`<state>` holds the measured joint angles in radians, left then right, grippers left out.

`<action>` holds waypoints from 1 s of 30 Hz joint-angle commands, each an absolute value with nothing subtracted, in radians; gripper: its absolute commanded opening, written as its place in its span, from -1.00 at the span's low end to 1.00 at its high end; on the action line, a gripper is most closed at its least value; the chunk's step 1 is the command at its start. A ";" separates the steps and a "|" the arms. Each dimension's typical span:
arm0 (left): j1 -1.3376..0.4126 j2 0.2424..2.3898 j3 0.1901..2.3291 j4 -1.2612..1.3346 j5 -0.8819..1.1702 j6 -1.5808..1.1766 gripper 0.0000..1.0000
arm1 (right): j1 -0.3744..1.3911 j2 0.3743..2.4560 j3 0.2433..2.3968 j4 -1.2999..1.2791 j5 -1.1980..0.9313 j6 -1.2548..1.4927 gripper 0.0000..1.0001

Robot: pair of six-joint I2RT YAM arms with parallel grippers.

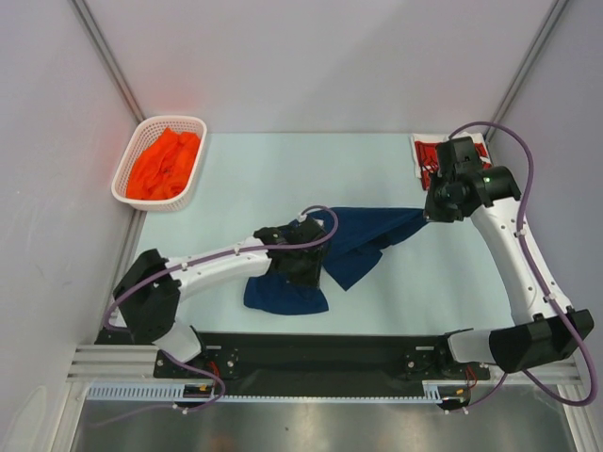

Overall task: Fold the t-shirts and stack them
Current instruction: Flatten the tshirt out

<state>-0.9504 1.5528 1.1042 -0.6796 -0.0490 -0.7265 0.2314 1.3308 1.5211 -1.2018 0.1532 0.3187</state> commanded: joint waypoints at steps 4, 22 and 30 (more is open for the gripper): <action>-0.979 1.621 1.121 -0.684 -0.058 -0.883 0.03 | 0.224 1.281 1.542 -1.215 0.118 0.313 -1.00; -0.976 1.769 1.120 -0.653 -0.207 -0.911 -0.07 | 0.222 1.235 1.496 -1.220 0.077 0.305 -1.00; -0.963 1.761 1.209 -0.787 -0.307 -0.848 -0.99 | 0.222 1.230 1.496 -1.223 0.081 0.304 -1.00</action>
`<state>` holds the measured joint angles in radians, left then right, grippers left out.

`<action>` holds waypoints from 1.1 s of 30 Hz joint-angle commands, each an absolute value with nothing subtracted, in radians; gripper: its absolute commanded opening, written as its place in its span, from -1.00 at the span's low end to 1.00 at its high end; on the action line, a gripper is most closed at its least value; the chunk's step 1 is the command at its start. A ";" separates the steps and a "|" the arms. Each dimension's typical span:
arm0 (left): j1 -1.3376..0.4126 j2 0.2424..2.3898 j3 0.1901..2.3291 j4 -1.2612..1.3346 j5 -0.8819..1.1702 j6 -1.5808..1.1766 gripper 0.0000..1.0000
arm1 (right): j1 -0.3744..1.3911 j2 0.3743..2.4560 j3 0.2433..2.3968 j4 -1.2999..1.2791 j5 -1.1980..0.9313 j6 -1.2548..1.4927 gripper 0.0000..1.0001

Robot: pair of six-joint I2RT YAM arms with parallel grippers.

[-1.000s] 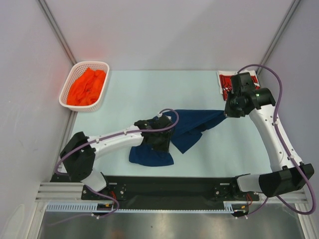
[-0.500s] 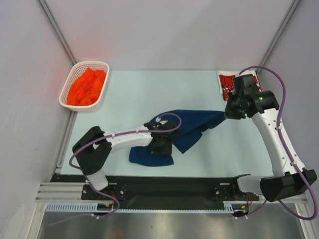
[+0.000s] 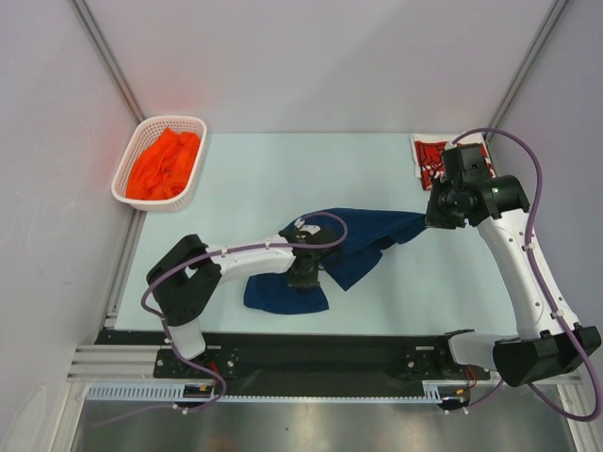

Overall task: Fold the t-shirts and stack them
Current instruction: Flatten the tshirt out

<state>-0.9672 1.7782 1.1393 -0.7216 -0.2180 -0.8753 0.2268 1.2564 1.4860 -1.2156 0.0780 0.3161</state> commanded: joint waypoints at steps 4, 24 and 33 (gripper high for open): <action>-0.963 1.623 1.247 -0.900 -0.389 -0.815 -0.99 | 0.222 1.249 1.545 -1.241 0.097 0.305 -1.00; -0.959 0.848 1.828 -0.813 -0.902 -0.150 -0.99 | 0.207 1.260 2.232 -1.134 0.051 0.417 -1.00; -0.793 1.101 1.826 -0.015 -0.835 0.551 -0.99 | 0.207 1.357 2.129 -0.679 -0.066 0.397 -1.00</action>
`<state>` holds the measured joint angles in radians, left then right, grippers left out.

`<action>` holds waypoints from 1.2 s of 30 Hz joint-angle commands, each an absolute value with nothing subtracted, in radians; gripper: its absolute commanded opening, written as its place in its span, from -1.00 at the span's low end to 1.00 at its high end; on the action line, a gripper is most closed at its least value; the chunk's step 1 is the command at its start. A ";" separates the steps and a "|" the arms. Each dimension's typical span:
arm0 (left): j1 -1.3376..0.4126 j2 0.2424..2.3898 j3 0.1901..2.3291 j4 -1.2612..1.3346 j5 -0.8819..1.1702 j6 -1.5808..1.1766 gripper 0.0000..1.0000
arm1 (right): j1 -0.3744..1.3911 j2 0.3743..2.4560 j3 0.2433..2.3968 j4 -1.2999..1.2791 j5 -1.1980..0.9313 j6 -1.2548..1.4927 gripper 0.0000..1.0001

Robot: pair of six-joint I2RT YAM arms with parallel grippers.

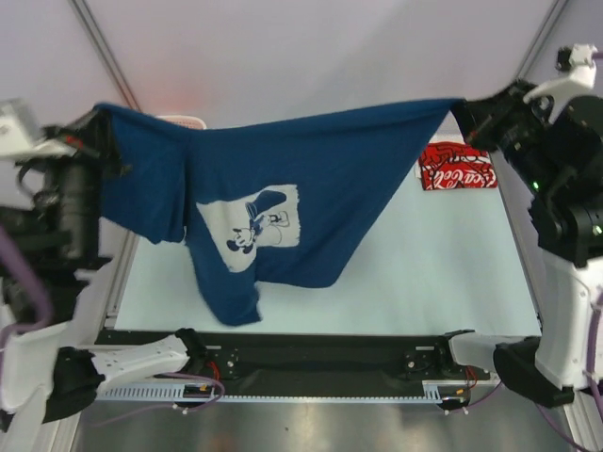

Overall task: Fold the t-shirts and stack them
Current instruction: Flatten the tshirt out

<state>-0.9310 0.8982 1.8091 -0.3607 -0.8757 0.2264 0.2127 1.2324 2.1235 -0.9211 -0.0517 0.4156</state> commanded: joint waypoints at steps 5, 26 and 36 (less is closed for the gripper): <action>-0.459 1.375 2.087 -0.026 -0.591 0.377 -0.99 | 0.206 1.599 2.273 -0.555 -0.072 0.353 -1.00; -0.138 1.452 2.136 -0.126 -0.123 -0.116 -0.99 | 0.135 1.584 2.156 -0.679 -0.104 0.405 -1.00; -0.207 0.691 1.023 -0.372 -0.161 -0.426 -0.99 | 0.186 1.137 1.245 -0.756 -0.184 0.459 -1.00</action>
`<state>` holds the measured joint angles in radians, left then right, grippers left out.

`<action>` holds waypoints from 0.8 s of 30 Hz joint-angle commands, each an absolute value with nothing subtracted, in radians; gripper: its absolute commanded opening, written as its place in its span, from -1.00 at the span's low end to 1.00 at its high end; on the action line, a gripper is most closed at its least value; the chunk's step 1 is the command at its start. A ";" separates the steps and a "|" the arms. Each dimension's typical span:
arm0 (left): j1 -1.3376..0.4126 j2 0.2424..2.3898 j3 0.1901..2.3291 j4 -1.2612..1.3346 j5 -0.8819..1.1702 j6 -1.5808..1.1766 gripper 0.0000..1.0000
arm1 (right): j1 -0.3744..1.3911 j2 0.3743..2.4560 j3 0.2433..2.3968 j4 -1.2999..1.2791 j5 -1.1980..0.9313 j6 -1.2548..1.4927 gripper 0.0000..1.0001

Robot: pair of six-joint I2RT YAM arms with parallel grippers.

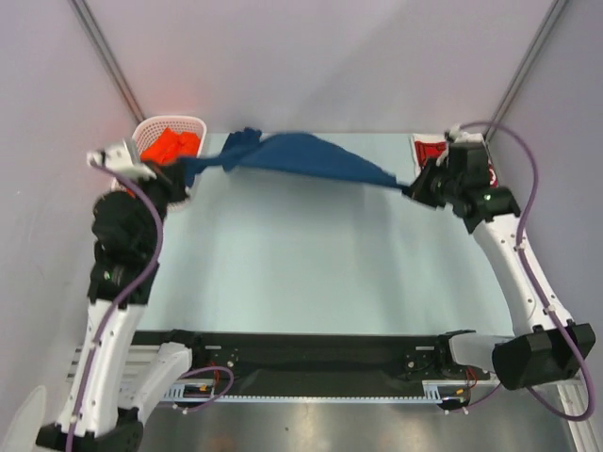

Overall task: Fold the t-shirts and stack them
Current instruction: Flatten the tshirt out

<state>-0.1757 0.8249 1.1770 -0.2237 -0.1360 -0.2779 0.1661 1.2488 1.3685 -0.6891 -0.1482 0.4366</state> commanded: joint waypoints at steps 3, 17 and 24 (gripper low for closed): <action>-0.212 0.473 0.856 -0.547 -0.169 -0.599 -0.99 | 0.225 1.063 1.063 -0.816 -0.214 0.479 -1.00; -0.212 0.264 0.796 -0.964 -0.113 -0.717 0.30 | 0.380 0.824 0.778 -1.132 -0.215 0.589 -0.24; -0.212 0.615 0.977 -0.734 -0.098 -0.485 0.56 | 0.338 1.139 1.023 -0.960 -0.150 0.502 0.33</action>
